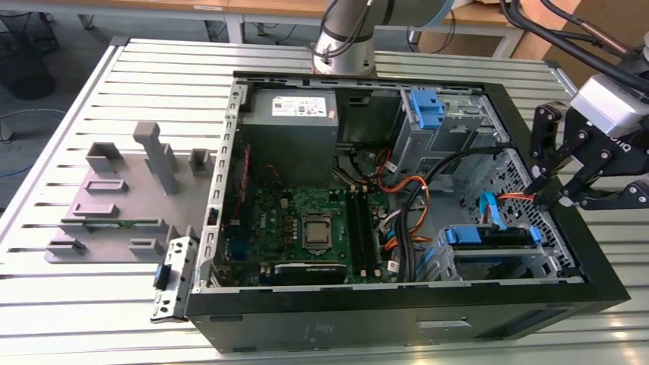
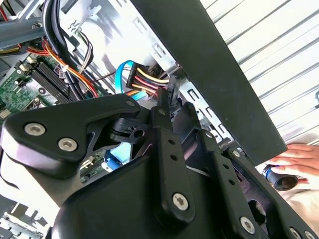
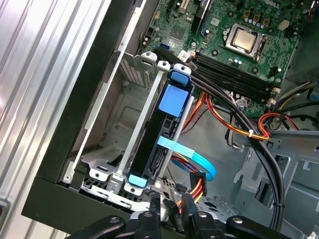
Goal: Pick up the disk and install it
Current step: 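Insert the second disk wire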
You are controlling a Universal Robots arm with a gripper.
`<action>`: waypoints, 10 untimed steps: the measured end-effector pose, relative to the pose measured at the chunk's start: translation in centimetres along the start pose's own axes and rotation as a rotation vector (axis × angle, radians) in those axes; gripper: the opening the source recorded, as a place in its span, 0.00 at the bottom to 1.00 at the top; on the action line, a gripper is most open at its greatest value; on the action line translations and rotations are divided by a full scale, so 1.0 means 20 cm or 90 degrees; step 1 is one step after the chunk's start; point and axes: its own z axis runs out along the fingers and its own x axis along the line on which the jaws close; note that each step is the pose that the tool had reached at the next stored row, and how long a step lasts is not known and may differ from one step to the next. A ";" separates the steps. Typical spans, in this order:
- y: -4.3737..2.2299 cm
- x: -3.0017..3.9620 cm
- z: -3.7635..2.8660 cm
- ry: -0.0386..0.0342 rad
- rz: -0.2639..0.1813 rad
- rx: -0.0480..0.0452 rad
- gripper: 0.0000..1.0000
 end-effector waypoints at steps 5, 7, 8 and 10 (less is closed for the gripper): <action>-0.017 -0.003 0.004 -0.0005 -0.002 -0.0016 0.31; -0.024 -0.005 0.005 -0.0007 -0.003 -0.0022 0.31; -0.026 -0.005 0.006 -0.0008 -0.004 -0.0025 0.31; -0.032 -0.007 0.008 -0.0010 -0.005 -0.0032 0.31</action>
